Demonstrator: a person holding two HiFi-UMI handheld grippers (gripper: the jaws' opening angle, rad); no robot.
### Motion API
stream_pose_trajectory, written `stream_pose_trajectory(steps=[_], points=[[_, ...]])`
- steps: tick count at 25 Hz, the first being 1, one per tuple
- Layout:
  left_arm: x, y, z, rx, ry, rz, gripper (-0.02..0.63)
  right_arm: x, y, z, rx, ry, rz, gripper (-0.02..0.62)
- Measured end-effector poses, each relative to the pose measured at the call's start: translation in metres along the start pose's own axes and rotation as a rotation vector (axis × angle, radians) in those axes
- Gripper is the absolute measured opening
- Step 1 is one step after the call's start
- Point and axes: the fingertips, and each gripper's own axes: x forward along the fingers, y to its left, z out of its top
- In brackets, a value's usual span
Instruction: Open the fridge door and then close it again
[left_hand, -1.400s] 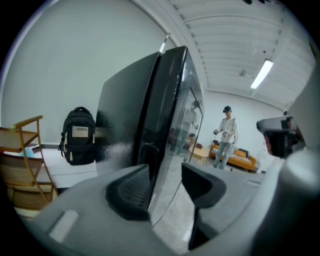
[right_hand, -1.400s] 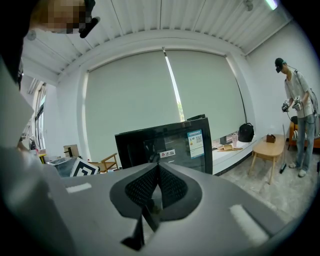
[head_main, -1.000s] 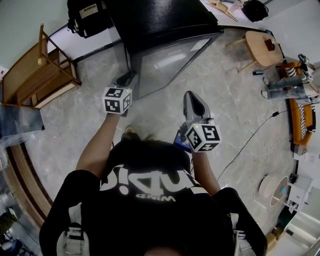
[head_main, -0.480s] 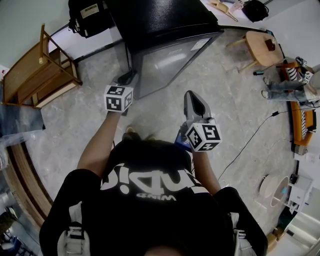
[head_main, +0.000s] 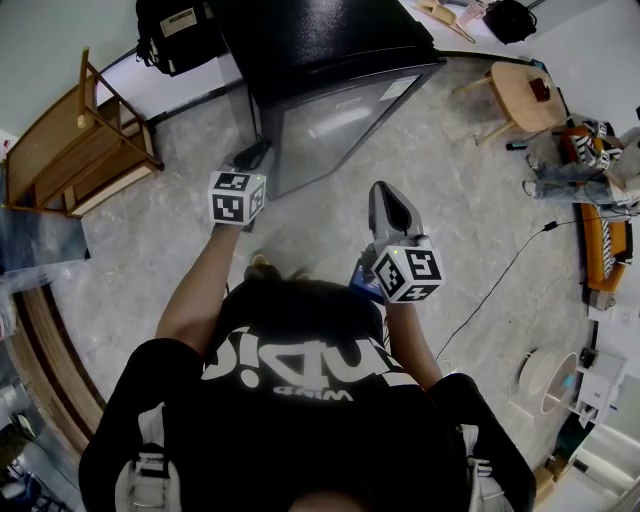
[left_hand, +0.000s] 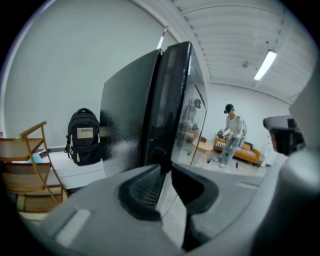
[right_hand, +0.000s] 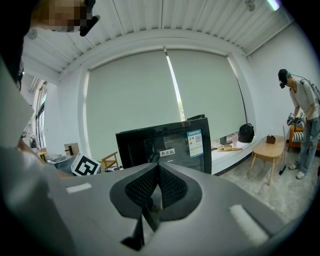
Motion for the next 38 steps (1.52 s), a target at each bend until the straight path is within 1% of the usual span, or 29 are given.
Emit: stream_pose_trajectory(steps=[19, 21, 23, 26, 32, 38], points=[[-0.005, 0.0, -0.001, -0.032, -0.01, 0.028, 0.061, -0.008, -0.002, -0.002, 0.005, -0.002, -0.001, -0.002], [-0.009, -0.01, -0.004, -0.019, -0.015, 0.007, 0.06, -0.009, -0.003, -0.002, 0.006, -0.004, -0.003, -0.002], [-0.015, -0.029, -0.011, -0.01, -0.028, -0.021, 0.06, -0.011, -0.005, -0.002, 0.007, -0.005, -0.005, -0.002], [-0.024, -0.053, -0.02, -0.025, -0.038, -0.041, 0.06, -0.012, 0.0, 0.0, 0.005, -0.014, 0.005, -0.002], [-0.035, -0.086, -0.032, -0.013, -0.014, -0.063, 0.057, -0.027, 0.006, -0.005, 0.008, -0.016, 0.005, -0.002], [-0.041, -0.109, -0.041, 0.005, 0.0, -0.099, 0.048, -0.046, 0.001, -0.014, 0.017, -0.014, -0.021, -0.002]])
